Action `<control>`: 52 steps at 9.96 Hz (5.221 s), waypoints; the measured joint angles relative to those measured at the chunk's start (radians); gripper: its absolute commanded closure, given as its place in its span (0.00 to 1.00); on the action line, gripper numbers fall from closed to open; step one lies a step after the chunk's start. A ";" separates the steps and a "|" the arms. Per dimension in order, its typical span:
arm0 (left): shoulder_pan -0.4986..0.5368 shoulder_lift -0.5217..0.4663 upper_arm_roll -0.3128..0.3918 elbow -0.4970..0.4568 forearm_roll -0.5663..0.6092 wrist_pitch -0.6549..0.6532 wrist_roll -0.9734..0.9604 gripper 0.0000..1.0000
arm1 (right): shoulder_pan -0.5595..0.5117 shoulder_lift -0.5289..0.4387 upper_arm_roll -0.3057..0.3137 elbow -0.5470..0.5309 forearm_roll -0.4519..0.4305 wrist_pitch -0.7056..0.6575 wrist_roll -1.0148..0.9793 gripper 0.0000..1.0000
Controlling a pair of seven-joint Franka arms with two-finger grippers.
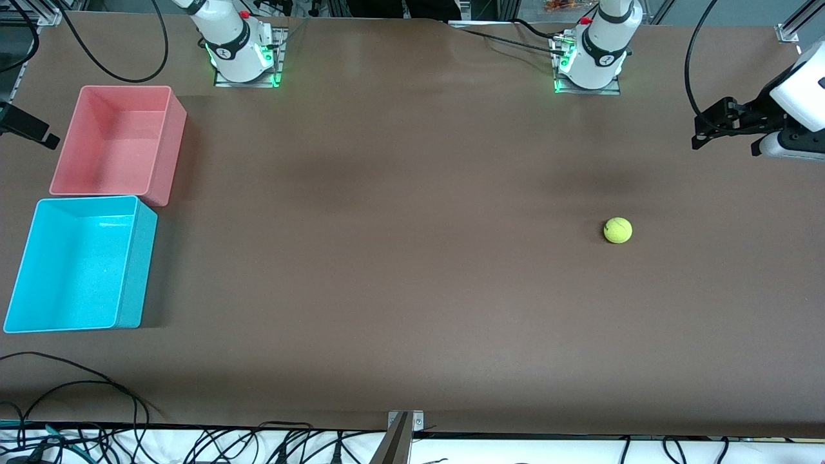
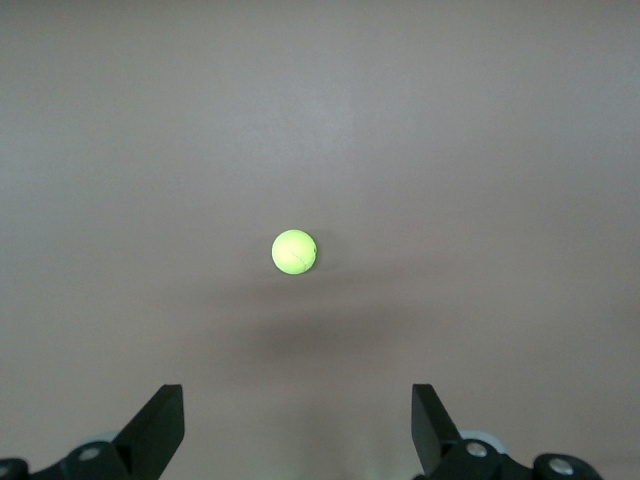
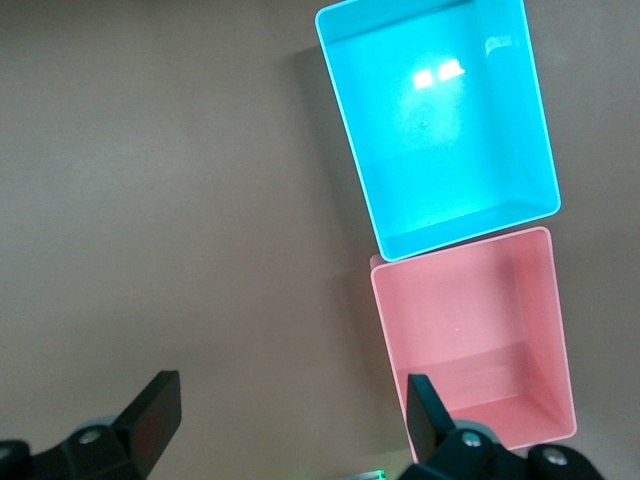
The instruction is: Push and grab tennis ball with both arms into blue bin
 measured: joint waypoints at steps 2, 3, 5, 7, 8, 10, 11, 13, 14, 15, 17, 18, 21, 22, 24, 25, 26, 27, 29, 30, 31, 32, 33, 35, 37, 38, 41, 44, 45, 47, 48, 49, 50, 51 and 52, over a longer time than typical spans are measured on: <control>0.001 0.001 0.002 0.000 0.000 0.000 0.000 0.00 | 0.000 0.000 0.000 0.000 0.000 0.000 0.000 0.00; 0.002 0.002 0.003 0.000 0.000 0.001 0.000 0.00 | 0.000 0.000 0.000 0.000 0.000 0.000 0.000 0.00; 0.005 0.003 0.004 0.000 0.000 0.001 0.000 0.00 | 0.000 0.000 0.000 0.000 0.000 0.000 0.000 0.00; 0.007 0.003 0.004 0.000 0.000 0.001 0.000 0.00 | 0.000 0.000 0.000 0.000 0.000 0.000 0.000 0.00; 0.007 0.003 0.004 0.000 0.000 0.001 0.000 0.00 | 0.000 0.000 0.000 0.000 0.000 0.000 0.000 0.00; 0.006 0.003 0.002 0.000 0.000 0.002 0.000 0.00 | 0.000 0.000 0.000 0.000 0.000 0.000 0.000 0.00; 0.005 0.003 0.001 -0.003 0.000 0.011 0.000 0.00 | 0.000 0.000 0.000 0.000 0.000 0.000 0.000 0.00; 0.005 0.000 0.004 -0.037 0.000 0.057 0.000 0.00 | 0.000 0.000 0.000 0.000 0.000 0.000 0.000 0.00; 0.006 0.001 0.019 -0.083 0.001 0.110 0.000 0.00 | 0.000 0.000 0.000 0.001 0.000 0.000 0.000 0.00; 0.006 0.003 0.038 -0.129 0.001 0.142 0.000 0.00 | 0.000 0.000 0.000 0.001 0.000 0.000 0.000 0.00; 0.006 0.005 0.048 -0.186 0.029 0.179 0.001 0.00 | 0.000 0.000 0.000 0.001 0.003 0.000 0.000 0.00; 0.006 0.006 0.047 -0.219 0.051 0.214 0.001 0.00 | 0.001 0.000 0.001 0.001 0.006 0.000 0.000 0.00; 0.006 0.014 0.066 -0.341 0.064 0.348 0.002 0.00 | 0.001 0.000 0.002 0.001 0.006 0.000 0.000 0.00; 0.006 0.016 0.071 -0.373 0.064 0.382 0.002 0.00 | 0.001 0.000 0.002 0.001 0.006 0.000 0.000 0.00; 0.006 0.019 0.071 -0.442 0.064 0.484 0.002 0.00 | 0.001 0.000 0.002 0.001 0.007 0.000 0.000 0.00; 0.006 0.020 0.071 -0.479 0.048 0.533 0.002 0.00 | 0.001 0.000 0.002 0.001 0.007 0.000 0.000 0.00; 0.006 0.021 0.071 -0.515 0.046 0.576 0.002 0.00 | 0.001 0.000 0.002 0.001 0.007 0.000 0.000 0.00; 0.006 0.024 0.071 -0.551 0.046 0.614 0.002 0.04 | 0.001 0.000 0.002 0.001 0.007 0.000 0.000 0.00; 0.006 0.030 0.071 -0.659 0.046 0.756 0.001 0.56 | 0.001 0.000 0.002 0.001 0.007 0.000 0.000 0.00; 0.006 0.033 0.071 -0.708 0.046 0.802 0.001 0.77 | 0.001 0.000 0.002 0.001 0.007 0.000 0.000 0.00; 0.006 0.036 0.070 -0.739 0.047 0.822 0.002 0.93 | 0.001 0.000 0.002 0.001 0.007 0.000 0.000 0.00; 0.004 0.036 0.068 -0.749 0.089 0.823 0.021 1.00 | 0.001 0.000 0.002 0.001 0.007 0.000 0.000 0.00; 0.002 0.036 0.067 -0.750 0.118 0.823 0.081 1.00 | 0.001 0.000 0.002 0.001 0.007 0.000 0.000 0.00; 0.003 0.038 0.069 -0.750 0.126 0.823 0.229 1.00 | 0.001 0.000 0.002 0.001 0.007 0.000 0.000 0.00; 0.034 0.045 0.072 -0.752 0.127 0.823 0.441 1.00 | 0.001 0.000 0.002 0.001 0.007 0.000 0.000 0.00; 0.054 0.049 0.073 -0.752 0.111 0.823 0.572 1.00 | 0.001 0.000 0.002 0.001 0.007 0.000 0.000 0.00; 0.061 0.068 0.074 -0.756 0.092 0.823 0.922 1.00 | 0.001 0.000 0.002 0.001 0.007 0.000 0.000 0.00; 0.067 0.111 0.073 -0.756 0.088 0.835 1.093 1.00 | 0.001 0.000 0.005 0.001 0.007 0.000 0.000 0.00; 0.069 0.132 0.073 -0.757 0.087 0.862 1.187 1.00 | 0.001 0.000 0.005 0.001 0.007 0.000 0.000 0.00; 0.088 0.192 0.073 -0.757 0.052 0.927 1.351 1.00 | 0.001 0.000 0.005 0.001 0.007 0.000 0.000 0.00; 0.096 0.218 0.073 -0.756 0.032 0.966 1.435 1.00 | 0.001 0.001 0.005 0.001 0.007 0.000 0.000 0.00; 0.106 0.241 0.073 -0.748 0.007 0.987 1.495 1.00 | 0.001 0.001 0.005 0.001 0.007 0.000 0.000 0.00; 0.117 0.267 0.073 -0.730 -0.018 0.998 1.554 1.00 | 0.001 0.001 0.005 0.001 0.007 0.000 0.000 0.00; 0.122 0.291 0.073 -0.711 -0.028 0.998 1.593 1.00 | 0.001 0.001 0.005 0.001 0.007 0.000 0.000 0.00; 0.124 0.314 0.073 -0.692 -0.029 0.998 1.622 1.00 | 0.001 0.001 0.005 0.001 0.007 0.000 0.000 0.00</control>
